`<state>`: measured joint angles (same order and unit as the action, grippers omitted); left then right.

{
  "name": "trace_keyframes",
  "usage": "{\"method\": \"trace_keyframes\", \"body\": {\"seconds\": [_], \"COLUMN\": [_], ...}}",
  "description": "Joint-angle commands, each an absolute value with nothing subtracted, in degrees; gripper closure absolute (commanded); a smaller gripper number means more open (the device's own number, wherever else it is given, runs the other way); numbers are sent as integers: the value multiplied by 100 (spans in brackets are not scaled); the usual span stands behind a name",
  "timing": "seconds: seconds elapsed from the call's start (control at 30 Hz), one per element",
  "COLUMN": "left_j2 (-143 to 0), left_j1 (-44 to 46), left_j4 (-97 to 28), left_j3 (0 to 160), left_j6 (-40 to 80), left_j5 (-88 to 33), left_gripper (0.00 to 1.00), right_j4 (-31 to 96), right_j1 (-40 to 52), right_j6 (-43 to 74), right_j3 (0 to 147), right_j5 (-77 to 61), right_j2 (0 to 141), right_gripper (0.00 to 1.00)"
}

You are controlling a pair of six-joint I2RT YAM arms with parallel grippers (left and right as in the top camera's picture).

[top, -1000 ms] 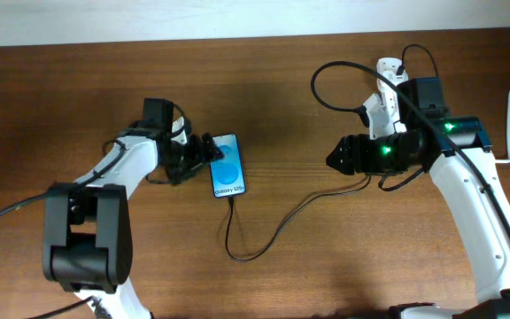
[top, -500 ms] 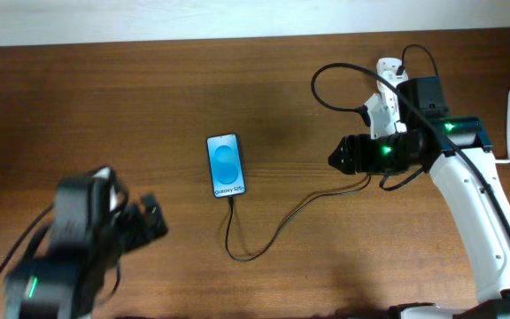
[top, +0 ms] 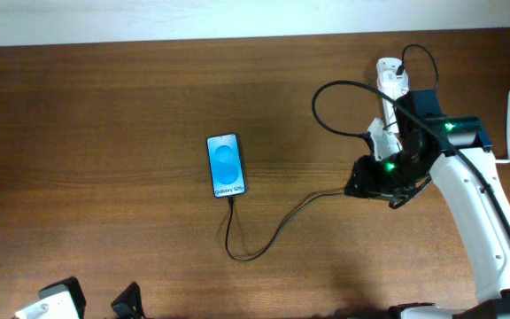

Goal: Plug charger to phone and switch on socket
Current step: 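Move the right gripper toward the power strip's switch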

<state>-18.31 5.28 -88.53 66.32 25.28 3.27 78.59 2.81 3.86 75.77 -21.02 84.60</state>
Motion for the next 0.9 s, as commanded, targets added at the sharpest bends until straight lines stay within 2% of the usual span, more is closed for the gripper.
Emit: {"method": "trace_keyframes", "body": {"seconds": [0.0, 0.13, 0.17, 0.2, 0.27, 0.4, 0.5, 0.7, 0.77, 0.87], "left_j2": [-1798, -1798, -1798, -1798, -1798, -1798, -1798, -1798, -1798, -1798], "left_j1": [510, 510, 510, 510, 510, 510, 510, 510, 510, 510], "left_j4": [-9231, -9671, -9671, -9671, -9668, -9668, -9671, -9668, -9671, -9668], "left_j3": [6611, 6611, 6611, 6611, 6611, 6611, 6611, 6611, 6611, 6611], "left_j6": [2475, 2473, 2473, 2473, 2473, 2473, 2473, 2473, 2473, 2473], "left_j5": [388, 390, 390, 390, 390, 390, 390, 390, 390, 390], "left_gripper": [1, 1, 1, 1, 1, 1, 0, 0, 0, 1], "right_j4": [8169, 8228, 8154, 8051, 7782, 7544, 7518, 7098, 6567, 5983], "right_j1": [259, 259, 259, 259, 252, 141, -484, -2438, -2803, -2974], "right_j6": [344, 502, 681, 816, 1286, 3229, 3505, 3505, 3516, 4278], "right_j3": [7642, 7642, 7642, 7642, 7642, 7660, 7924, 8444, 8444, 8444], "right_j5": [-1411, -1406, -1409, -1406, -1372, -228, -379, -1828, -2252, -2381], "right_j2": [8449, 8449, 8449, 8449, 8449, 8449, 8449, 8466, 8479, 8663], "right_gripper": [35, 33, 25, 3, 2, 2, 2, 2, 2, 0]}}
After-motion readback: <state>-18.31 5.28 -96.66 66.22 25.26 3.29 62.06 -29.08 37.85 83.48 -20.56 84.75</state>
